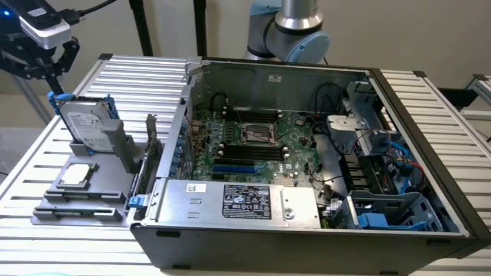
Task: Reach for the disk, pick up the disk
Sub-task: 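Pick up the disk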
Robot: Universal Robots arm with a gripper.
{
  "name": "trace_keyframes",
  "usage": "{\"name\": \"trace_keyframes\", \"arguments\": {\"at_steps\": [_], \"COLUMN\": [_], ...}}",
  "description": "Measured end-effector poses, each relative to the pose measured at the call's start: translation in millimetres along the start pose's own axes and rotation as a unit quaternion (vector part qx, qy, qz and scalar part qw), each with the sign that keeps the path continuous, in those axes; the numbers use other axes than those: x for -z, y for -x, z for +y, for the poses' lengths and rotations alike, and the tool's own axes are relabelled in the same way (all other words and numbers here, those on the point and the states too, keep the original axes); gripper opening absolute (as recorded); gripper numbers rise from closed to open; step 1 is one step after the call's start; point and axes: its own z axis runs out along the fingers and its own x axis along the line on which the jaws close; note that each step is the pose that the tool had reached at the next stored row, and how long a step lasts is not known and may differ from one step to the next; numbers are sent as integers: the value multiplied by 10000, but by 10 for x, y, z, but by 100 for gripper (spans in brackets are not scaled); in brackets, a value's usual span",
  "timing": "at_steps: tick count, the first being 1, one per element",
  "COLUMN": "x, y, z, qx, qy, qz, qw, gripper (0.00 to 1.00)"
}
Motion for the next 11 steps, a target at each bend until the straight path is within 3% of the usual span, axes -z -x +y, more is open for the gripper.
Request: {"name": "trace_keyframes", "arguments": {"at_steps": [5,11], "x": [-3,-6], "y": [0,0], "z": [0,0], "qx": [455,997], "qy": [0,0], "qz": [17,38], "qw": [9990,9950], "gripper": [11,11]}}
